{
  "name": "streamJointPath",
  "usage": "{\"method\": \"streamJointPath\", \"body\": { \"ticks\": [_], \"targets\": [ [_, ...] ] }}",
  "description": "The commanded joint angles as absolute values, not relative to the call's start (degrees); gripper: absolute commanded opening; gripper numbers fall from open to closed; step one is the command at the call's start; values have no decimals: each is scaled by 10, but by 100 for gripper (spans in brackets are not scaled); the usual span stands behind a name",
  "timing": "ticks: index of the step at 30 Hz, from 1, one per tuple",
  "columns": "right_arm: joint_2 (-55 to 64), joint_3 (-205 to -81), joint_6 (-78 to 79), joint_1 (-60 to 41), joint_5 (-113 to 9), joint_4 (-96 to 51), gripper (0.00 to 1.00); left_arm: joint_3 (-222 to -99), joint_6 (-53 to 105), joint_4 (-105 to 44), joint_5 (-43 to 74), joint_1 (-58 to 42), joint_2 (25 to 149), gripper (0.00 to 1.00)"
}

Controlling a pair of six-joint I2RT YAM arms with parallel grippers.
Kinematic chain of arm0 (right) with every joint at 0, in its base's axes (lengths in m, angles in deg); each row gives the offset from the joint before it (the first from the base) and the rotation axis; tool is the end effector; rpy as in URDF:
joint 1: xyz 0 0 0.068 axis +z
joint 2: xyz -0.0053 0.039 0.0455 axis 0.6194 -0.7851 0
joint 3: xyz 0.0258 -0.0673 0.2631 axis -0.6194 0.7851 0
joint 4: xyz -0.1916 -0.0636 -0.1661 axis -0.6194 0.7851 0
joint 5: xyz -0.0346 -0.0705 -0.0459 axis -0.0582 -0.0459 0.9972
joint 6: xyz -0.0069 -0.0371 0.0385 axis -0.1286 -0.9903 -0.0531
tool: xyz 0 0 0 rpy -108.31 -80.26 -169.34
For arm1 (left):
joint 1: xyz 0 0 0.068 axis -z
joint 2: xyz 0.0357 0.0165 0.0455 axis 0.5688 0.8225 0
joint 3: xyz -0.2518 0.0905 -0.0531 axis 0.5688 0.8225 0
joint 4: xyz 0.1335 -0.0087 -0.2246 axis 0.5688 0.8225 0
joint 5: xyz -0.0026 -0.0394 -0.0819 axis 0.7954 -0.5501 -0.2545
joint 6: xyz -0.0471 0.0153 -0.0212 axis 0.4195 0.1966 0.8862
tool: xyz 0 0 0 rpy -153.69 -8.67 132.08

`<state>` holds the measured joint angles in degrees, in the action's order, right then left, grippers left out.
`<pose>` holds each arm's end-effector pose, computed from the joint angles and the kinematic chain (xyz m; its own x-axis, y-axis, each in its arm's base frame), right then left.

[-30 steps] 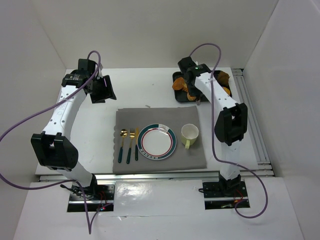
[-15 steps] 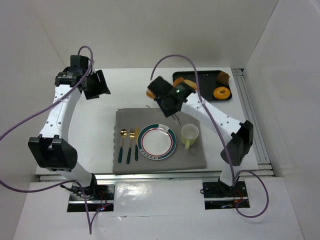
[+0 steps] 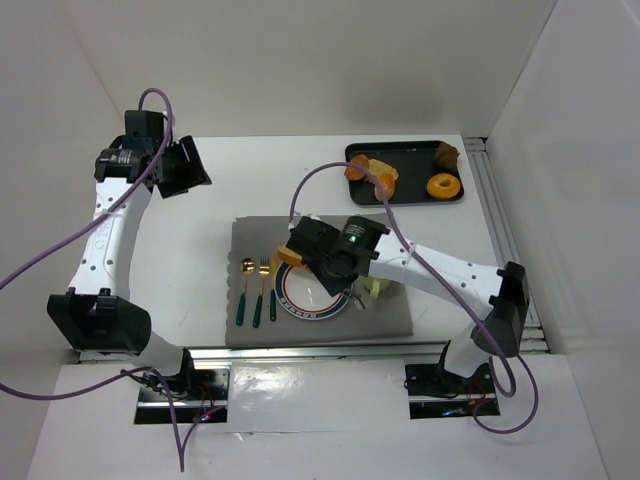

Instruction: Place the bread

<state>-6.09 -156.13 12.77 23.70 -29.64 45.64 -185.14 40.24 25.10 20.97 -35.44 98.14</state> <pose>0.1531 0.2682 0.3237 -0.6873 -0.6188 -0.3804 -0.6262 0.7702 -0.1214 0.3146 0.0026 0.4053 -0.6203 -0.4450 -0.6459 -0.2790 0.8948 -0.3486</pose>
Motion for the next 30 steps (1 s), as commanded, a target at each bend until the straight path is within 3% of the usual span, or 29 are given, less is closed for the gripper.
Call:
{"method": "streamJointPath", "body": {
  "ticks": [1,12,16,17,19,25,30],
  "targets": [
    [-19,-1550,166,252,-290,475,1,-1857,412,251,215,-355,954,70],
    [29,-1482,216,296,-301,490,0,-1857,412,251,209,-355,948,70],
    [45,-1458,221,296,-307,479,18,-1857,417,246,198,-355,954,70],
    [45,-1458,227,296,-307,479,35,-1852,417,246,198,-355,954,70],
    [45,-1477,227,296,-296,486,43,-1852,417,246,198,-355,954,70],
    [40,-1576,207,296,-283,503,51,-1852,417,241,198,-355,959,70],
    [-5,-1645,168,240,-243,499,50,-1846,417,236,193,-355,964,70]
  ]
}}
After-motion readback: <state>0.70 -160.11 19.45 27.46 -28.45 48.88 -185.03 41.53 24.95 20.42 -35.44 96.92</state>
